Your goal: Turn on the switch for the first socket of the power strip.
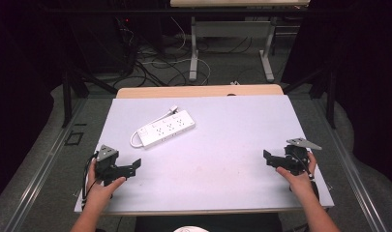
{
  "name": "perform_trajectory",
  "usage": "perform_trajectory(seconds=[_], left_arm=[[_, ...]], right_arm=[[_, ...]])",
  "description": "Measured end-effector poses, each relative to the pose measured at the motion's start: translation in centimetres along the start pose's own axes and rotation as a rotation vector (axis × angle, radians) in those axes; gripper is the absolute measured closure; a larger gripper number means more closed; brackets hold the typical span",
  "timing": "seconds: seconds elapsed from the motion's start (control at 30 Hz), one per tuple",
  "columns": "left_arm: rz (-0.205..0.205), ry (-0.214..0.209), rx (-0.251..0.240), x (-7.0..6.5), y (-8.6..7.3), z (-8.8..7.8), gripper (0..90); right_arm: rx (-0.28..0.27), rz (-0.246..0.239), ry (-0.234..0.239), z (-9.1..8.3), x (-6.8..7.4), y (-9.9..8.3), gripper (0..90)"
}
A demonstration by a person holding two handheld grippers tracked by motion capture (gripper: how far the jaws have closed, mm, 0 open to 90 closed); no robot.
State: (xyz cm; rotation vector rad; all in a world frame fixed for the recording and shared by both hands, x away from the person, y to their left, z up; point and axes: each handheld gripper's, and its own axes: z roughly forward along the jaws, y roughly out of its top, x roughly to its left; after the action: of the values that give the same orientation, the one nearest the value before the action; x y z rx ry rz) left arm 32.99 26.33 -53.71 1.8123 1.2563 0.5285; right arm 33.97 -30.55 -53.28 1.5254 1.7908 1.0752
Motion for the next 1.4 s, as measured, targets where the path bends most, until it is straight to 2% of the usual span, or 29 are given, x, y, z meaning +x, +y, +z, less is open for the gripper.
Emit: perform_trajectory(seconds=[0.03, 0.07, 0.17, 0.3, 0.33, 0.4, 0.67, 0.7, 0.87, 1.07, 1.13, 1.2, 1.33, 1.4], left_arm=[[0.0, 0.003, -0.002, 0.0, 0.0, -0.1, 2.3], [0.0, 0.003, -0.002, 0.0, 0.0, -0.1, 2.3], [-0.013, 0.001, -0.013, -0.1, 0.1, -0.1, 2.6], [0.008, -0.001, -0.011, -0.4, 0.0, 0.1, 3.0], [0.012, -0.003, -0.008, -0.5, -0.1, 0.1, 3.0], [0.017, -0.005, -0.01, -0.7, -0.1, 0.1, 3.0], [-0.021, 0.011, -0.028, -0.7, 0.1, -0.3, 8.3], [-0.03, 0.011, -0.036, -0.8, 0.1, -0.2, 9.0], [-0.054, 0.017, -0.036, -0.8, 0.3, -0.2, 15.6], [-0.079, 0.016, -0.042, -1.0, 0.6, -0.1, 16.0], [-0.073, 0.01, -0.054, -1.1, 0.7, -0.1, 16.8], [-0.063, 0.007, -0.051, -1.1, 0.9, -0.2, 18.5], [-0.058, -0.001, -0.066, -1.4, 1.4, -0.2, 20.3], [-0.038, 0.002, -0.065, -1.6, 1.7, -0.1, 20.6]], right_arm=[[-0.02, -0.009, -0.005, 0.0, 0.1, -0.1, 0.0], [0.0, -0.012, 0.0, -0.2, 0.2, -0.1, 0.0], [-0.007, -0.005, 0.008, -0.4, 0.3, 0.0, 0.0], [-0.013, 0.014, 0.024, -0.5, 0.4, 0.1, 0.0], [-0.039, 0.005, 0.034, -0.4, 0.5, 0.0, 0.0], [-0.033, 0.016, 0.037, -0.4, 0.7, -0.1, 0.0], [-0.036, -0.016, 0.027, -0.6, 0.9, -0.2, 0.0], [-0.048, -0.01, 0.028, -0.5, 0.9, -0.2, 0.0], [-0.036, 0.0, 0.039, -0.2, 0.7, -0.5, 0.0], [-0.026, 0.018, 0.037, -0.3, 0.5, -0.5, 0.0], [-0.028, 0.01, 0.041, -0.2, 0.2, -0.5, 0.0], [-0.028, 0.031, 0.038, -0.1, 0.3, -0.6, 0.0], [-0.017, 0.029, 0.028, -0.1, 0.2, -0.6, 0.0], [-0.016, 0.028, 0.026, -0.1, 0.2, -0.6, 0.0]])
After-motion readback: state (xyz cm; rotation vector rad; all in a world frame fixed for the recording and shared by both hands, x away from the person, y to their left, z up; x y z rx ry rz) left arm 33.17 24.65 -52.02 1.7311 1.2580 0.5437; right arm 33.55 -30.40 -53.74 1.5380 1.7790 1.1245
